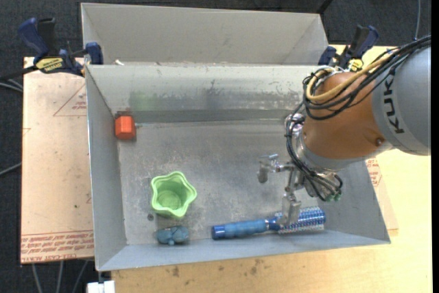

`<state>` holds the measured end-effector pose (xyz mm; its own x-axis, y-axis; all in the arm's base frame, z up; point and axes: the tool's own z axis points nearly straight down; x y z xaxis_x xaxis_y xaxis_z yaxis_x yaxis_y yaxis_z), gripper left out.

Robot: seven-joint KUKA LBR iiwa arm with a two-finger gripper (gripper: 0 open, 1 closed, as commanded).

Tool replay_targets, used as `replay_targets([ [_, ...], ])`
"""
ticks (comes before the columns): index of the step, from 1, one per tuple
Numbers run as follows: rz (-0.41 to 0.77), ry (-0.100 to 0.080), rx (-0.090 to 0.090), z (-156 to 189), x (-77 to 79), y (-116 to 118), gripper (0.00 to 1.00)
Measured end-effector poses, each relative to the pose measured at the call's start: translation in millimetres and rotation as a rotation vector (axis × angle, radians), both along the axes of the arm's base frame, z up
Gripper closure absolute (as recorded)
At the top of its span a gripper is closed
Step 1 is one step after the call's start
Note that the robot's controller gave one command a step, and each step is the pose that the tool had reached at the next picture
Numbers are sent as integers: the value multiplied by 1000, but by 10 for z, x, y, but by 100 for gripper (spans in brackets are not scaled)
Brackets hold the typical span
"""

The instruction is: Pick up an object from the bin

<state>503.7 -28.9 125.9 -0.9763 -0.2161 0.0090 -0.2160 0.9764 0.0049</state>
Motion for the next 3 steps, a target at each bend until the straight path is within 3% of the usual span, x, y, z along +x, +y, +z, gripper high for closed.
replay_targets([
  [1, 35, -21, 0, -500, -150, 78, 0],
  [2, 37, -15, -1, -497, -165, 74, 100],
  [3, 78, -18, 0, 541, -76, 540, 100],
])
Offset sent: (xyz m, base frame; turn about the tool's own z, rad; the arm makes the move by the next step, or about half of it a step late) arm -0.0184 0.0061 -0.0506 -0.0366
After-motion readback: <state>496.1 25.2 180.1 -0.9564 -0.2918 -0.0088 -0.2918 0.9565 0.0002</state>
